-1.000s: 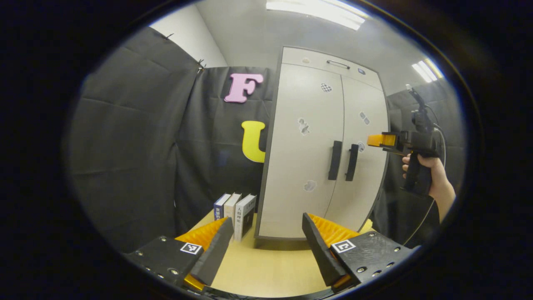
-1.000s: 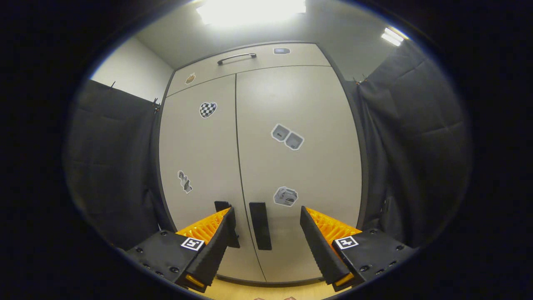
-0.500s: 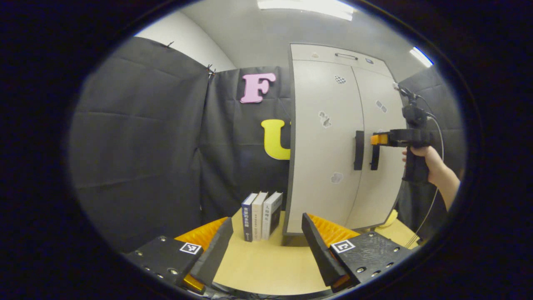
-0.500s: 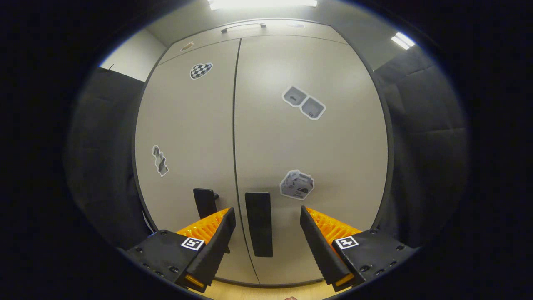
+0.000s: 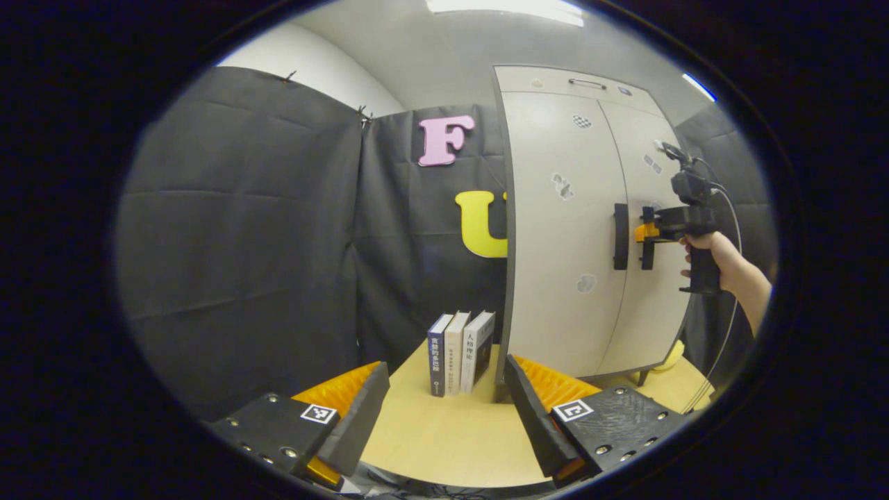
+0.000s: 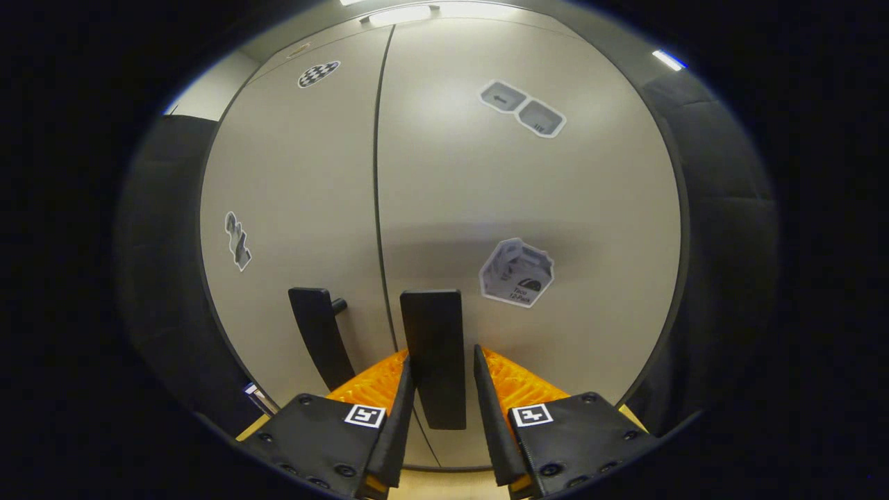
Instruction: Open the right door of the double-door shoe cabinet with the right hand, and open the left door with the left hand.
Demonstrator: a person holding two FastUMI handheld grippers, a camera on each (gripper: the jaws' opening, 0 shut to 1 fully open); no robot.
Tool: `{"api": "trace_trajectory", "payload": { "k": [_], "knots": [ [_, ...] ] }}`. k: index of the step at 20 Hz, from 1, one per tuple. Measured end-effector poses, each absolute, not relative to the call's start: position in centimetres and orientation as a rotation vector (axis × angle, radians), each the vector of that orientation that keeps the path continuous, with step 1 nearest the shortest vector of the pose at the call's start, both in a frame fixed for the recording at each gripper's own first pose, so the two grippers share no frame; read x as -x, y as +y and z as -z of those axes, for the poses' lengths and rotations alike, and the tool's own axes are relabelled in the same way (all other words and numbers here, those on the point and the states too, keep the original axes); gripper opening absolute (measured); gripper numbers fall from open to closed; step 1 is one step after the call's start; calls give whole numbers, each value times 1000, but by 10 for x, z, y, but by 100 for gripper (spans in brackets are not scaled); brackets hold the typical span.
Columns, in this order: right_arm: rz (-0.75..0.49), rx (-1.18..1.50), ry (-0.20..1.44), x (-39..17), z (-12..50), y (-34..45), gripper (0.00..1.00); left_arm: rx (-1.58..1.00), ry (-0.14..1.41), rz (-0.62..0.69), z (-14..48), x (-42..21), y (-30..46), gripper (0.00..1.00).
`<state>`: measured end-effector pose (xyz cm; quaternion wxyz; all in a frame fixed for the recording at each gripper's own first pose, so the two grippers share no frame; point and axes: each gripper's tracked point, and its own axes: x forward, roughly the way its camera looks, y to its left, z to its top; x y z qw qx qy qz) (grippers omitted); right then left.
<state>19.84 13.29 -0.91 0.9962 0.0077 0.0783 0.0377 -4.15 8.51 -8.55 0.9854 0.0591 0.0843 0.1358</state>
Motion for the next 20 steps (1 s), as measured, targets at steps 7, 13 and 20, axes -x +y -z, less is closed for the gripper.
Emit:
{"api": "trace_trajectory", "payload": {
  "k": [7, 13, 20],
  "knots": [
    [-136, 12, 111, -205, 10, 134, 11, -119, 184, -247, 97, 49, 65, 96],
    [-177, 32, 111, -195, 9, 132, 5, -118, 197, -225, 102, 57, 51, 96],
    [-235, 21, 113, -178, 11, 132, 2, -93, 190, -208, 102, 75, 34, 96]
  ]
}}
